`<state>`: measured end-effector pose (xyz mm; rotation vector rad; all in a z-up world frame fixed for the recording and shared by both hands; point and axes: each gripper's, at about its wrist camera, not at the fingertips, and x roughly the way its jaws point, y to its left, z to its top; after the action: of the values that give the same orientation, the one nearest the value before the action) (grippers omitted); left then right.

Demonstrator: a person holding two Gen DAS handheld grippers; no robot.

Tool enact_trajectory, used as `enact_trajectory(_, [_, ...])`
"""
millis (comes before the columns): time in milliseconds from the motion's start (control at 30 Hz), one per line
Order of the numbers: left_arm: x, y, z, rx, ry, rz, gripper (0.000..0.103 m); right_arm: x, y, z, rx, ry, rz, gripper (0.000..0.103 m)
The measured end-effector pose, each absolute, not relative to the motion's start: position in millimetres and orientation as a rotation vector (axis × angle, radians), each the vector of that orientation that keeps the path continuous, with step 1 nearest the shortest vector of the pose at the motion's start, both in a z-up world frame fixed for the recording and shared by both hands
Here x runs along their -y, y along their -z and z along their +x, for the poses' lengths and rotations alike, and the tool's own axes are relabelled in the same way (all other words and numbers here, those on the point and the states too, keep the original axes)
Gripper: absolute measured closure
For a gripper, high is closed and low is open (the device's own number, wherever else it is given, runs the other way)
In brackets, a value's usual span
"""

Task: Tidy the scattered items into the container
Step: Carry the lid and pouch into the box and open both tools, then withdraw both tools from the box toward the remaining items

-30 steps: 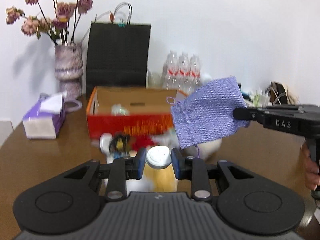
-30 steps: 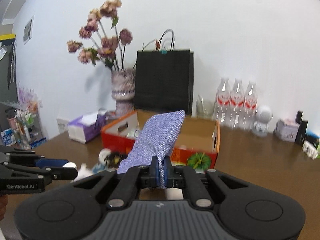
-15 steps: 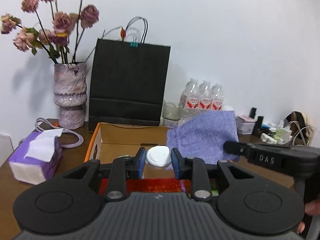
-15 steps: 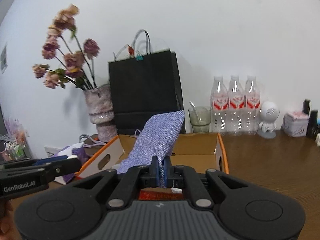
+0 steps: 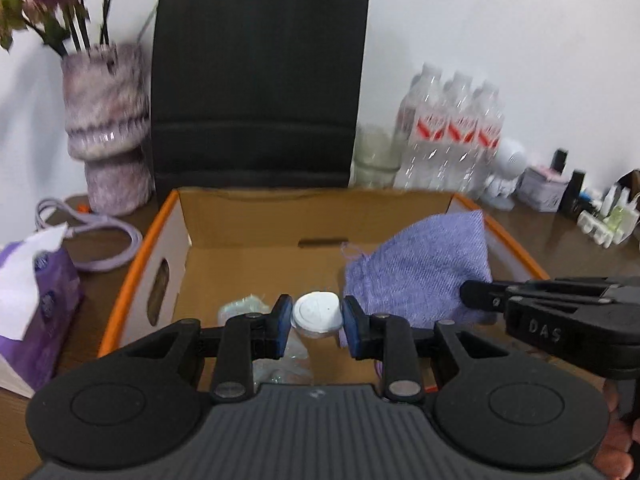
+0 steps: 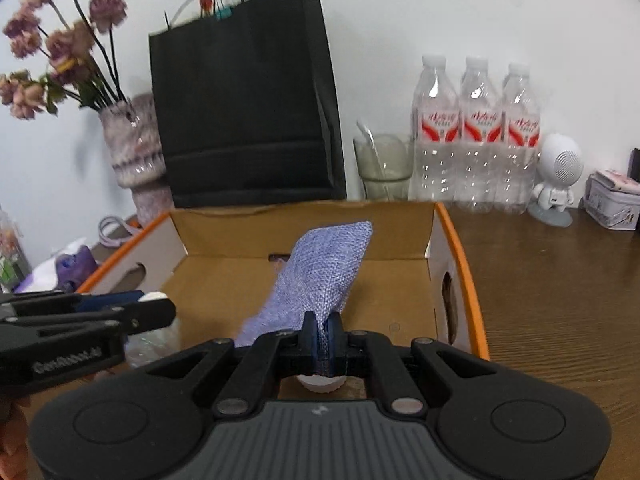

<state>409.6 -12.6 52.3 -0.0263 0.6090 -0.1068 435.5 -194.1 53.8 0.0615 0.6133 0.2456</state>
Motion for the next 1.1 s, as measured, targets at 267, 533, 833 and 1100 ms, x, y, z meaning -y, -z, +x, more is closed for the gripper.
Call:
enact_trajectory(267, [10,-38,424,-0.679,0.071,-0.052,0.034,193,-41,452,-0.723,-0.260,0.072,0.083])
enact_trajectory(533, [3,-56,410,-0.639,0.032,-0.091,0.000,206,-57,442,-0.697,-0.262,0.112,0.026])
enact_trajectory(833, [-15,-76,376,-0.607,0.001,-0.143,0.000,214,-84,408,-0.651,-0.279,0.130,0.000])
enact_trajectory(1100, [-29,-91,324,-0.564,-0.005,-0.116,0.000,221,-99,356,-0.614,-0.279,0.099,0.000])
